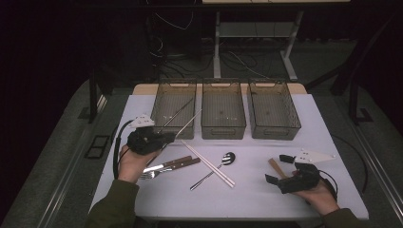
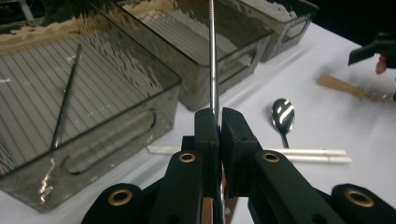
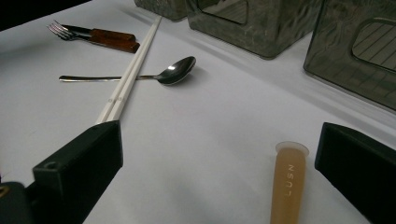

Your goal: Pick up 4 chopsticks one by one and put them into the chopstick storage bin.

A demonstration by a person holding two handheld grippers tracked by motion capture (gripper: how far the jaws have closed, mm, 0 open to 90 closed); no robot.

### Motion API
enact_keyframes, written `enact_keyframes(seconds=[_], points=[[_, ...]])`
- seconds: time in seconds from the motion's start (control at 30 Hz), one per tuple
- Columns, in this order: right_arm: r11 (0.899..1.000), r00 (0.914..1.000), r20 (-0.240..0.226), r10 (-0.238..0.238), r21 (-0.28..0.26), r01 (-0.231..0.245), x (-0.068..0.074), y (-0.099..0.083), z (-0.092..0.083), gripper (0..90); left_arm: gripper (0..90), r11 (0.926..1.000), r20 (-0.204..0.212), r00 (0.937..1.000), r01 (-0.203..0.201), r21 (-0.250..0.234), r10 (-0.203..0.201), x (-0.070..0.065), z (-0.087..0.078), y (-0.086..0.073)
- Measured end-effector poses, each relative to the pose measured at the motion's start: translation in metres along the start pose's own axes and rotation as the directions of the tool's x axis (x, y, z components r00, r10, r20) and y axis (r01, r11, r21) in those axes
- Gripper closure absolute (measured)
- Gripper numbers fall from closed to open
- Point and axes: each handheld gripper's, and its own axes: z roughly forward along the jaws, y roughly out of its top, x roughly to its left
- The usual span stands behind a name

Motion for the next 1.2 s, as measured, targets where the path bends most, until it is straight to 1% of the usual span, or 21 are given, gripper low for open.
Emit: enact_keyframes(seconds=[0.27,0.47,0.5,0.57,0.63,0.7,0.77,0.83,0.93,1.07,1.2], points=[[1.0,1.0,-0.001,-0.002,-0.005,0.002,-0.001,0.0,0.0,1.0,85.1,0.9998,-0.019,0.9998,0.01,-0.019,-0.01,0.013,0.006,0.012],[1.0,1.0,0.0,-0.001,-0.006,0.001,0.0,0.0,0.0,1.0,85.1,0.9991,-0.036,0.9993,0.009,-0.042,-0.011,0.023,0.008,0.024],[1.0,1.0,0.0,0.0,-0.007,0.0,0.0,0.0,0.0,1.0,85.1,0.9986,-0.04,0.9991,0.014,-0.052,-0.016,0.025,0.009,0.026],[1.0,1.0,-0.002,0.009,-0.004,-0.009,-0.001,0.0,0.0,1.0,85.1,0.9987,-0.048,0.9987,0.015,-0.05,-0.018,0.03,0.01,0.03],[1.0,1.0,-0.001,0.002,-0.006,-0.002,-0.001,0.0,0.0,1.0,85.1,0.9987,-0.058,0.9982,0.013,-0.05,-0.016,0.034,0.011,0.035],[1.0,1.0,-0.003,0.007,-0.008,-0.007,-0.001,0.0,0.0,1.1,85.1,0.9986,-0.069,0.9974,0.016,-0.05,-0.019,0.039,0.013,0.041],[1.0,1.0,-0.002,0.007,-0.01,-0.007,-0.001,0.0,0.0,1.0,85.1,0.9984,-0.082,0.9962,0.028,-0.049,-0.032,0.043,0.017,0.045],[1.0,1.0,-0.002,0.009,-0.009,-0.009,-0.002,0.0,0.0,1.1,85.1,0.9988,-0.094,0.995,0.031,-0.039,-0.034,0.048,0.021,0.05],[1.0,1.0,0.002,0.006,-0.009,-0.006,-0.001,0.0,0.0,1.0,85.1,0.9995,-0.116,0.9931,0.018,-0.025,-0.021,0.055,0.027,0.054],[1.0,1.0,0.003,0.006,-0.01,-0.006,-0.001,0.0,0.0,1.0,85.1,0.9989,-0.139,0.9893,0.04,-0.025,-0.043,0.066,0.037,0.058],[1.0,1.0,0.001,0.002,-0.012,-0.002,-0.001,0.0,-0.001,1.1,85.1,0.9978,-0.147,0.9872,0.059,-0.032,-0.063,0.077,0.047,0.062]])
